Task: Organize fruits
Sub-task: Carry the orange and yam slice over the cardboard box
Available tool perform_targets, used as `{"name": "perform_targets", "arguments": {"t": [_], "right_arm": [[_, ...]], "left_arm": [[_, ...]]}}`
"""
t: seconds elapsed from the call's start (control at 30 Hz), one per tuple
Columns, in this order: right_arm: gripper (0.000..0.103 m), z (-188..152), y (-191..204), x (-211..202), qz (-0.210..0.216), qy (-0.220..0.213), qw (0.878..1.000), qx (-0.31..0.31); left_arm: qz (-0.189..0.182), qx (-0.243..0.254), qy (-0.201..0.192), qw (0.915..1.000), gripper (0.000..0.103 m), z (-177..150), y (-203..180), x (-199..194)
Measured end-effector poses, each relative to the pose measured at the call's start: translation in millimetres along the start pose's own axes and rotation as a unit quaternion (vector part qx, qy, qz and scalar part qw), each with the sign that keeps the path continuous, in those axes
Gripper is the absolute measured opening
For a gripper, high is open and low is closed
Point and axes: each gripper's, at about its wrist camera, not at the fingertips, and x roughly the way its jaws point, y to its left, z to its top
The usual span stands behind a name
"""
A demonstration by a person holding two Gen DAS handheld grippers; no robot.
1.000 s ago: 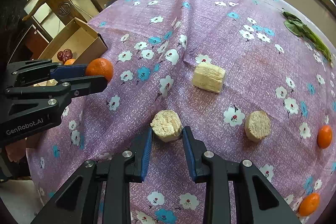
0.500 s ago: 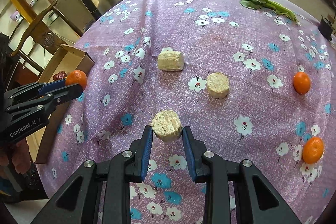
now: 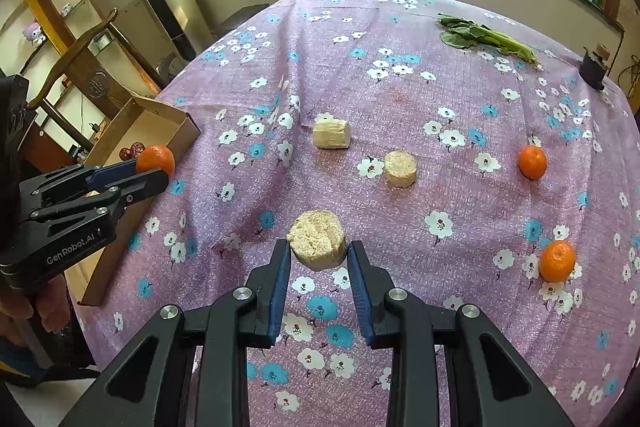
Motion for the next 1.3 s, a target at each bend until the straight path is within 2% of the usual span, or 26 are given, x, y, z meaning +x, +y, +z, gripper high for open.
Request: {"name": "perform_targets", "arguments": {"t": [0.57,1.3], "right_arm": [[0.032,1.5,45.9,-20.8,0.011,-0.016,0.999,-0.032],[0.032,20.0,126.9,1.0,0.056,0.000,0.991,-0.118]], "left_arm": [[0.008,-0.006,-0.024,0.9997,0.030,-11.0,13.8,-29.5],[0.048,-0.065,-0.022,0.9965,0.030,-34.4,81.2,-43.0]]}}
